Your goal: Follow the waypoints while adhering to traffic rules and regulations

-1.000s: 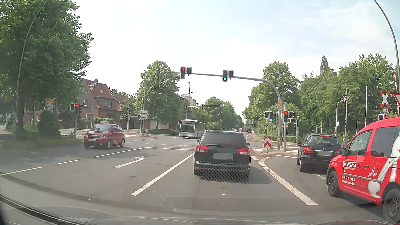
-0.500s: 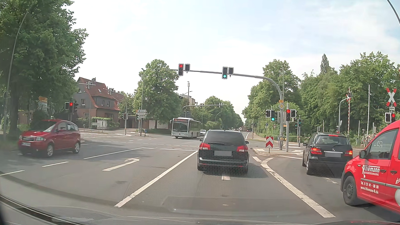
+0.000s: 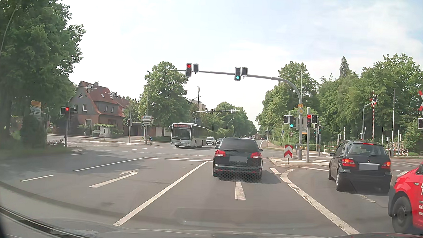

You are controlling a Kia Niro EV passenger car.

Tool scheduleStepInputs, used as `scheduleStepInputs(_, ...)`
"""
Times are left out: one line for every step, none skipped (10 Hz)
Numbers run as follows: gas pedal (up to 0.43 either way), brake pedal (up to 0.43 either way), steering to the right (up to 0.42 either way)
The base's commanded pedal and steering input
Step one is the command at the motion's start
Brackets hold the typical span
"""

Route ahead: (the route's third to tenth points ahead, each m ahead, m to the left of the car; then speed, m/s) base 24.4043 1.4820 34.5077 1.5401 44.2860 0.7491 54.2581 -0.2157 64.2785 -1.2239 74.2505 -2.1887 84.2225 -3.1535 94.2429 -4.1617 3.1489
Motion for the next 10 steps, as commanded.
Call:
scheduleStepInputs(0.280,0.000,0.007)
scheduleStepInputs(0.287,0.000,0.007)
scheduleStepInputs(0.287,0.000,0.007)
scheduleStepInputs(0.287,0.000,0.007)
scheduleStepInputs(0.287,0.000,0.007)
scheduleStepInputs(0.287,0.000,0.007)
scheduleStepInputs(0.287,0.000,0.008)
scheduleStepInputs(0.287,0.000,0.010)
scheduleStepInputs(0.287,0.000,0.010)
scheduleStepInputs(0.287,0.000,0.010)
